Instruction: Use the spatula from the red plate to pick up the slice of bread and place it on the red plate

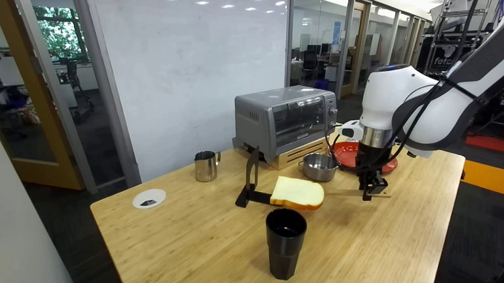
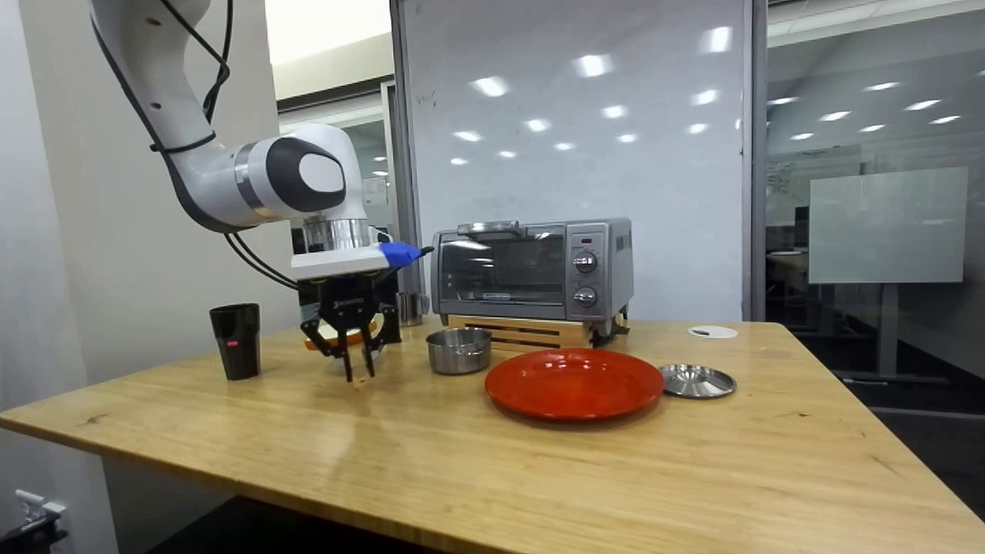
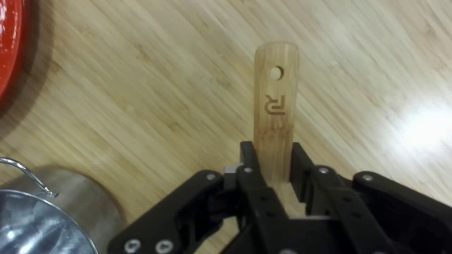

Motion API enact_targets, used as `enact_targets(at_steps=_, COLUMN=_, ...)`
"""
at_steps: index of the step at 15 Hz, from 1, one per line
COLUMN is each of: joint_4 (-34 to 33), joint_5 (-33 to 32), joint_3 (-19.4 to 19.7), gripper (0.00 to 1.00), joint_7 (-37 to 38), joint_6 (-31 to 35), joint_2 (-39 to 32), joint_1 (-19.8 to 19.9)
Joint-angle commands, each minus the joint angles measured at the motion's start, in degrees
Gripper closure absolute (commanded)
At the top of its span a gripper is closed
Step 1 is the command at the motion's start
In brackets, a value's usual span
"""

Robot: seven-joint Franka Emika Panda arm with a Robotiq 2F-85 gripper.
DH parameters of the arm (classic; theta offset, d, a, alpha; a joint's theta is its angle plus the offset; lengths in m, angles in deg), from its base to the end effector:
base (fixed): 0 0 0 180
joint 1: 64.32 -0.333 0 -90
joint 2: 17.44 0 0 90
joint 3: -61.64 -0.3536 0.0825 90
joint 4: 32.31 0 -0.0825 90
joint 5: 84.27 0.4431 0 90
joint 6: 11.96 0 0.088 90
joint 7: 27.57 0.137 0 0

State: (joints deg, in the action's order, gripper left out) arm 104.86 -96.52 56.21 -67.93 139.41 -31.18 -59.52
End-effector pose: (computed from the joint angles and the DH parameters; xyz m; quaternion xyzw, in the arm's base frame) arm 0.5406 0.0105 0.1740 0.8997 0.4345 -0.0085 0.0398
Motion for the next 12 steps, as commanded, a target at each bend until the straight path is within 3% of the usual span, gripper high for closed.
enact_targets(at_steps=1, joint_4=4.54, joint_5=2.12, joint_3=1.01, gripper=0.93, joint_7=-2.98, joint_6=2.46, joint_2=3.81, joint_1=1.43)
enact_targets(at_steps=12, joint_4=11.66, joint_5=3.14, joint_3=5.27, gripper=0.93, joint_7=-4.38, joint_6=3.97, joint_2=9.94, joint_1=1.98)
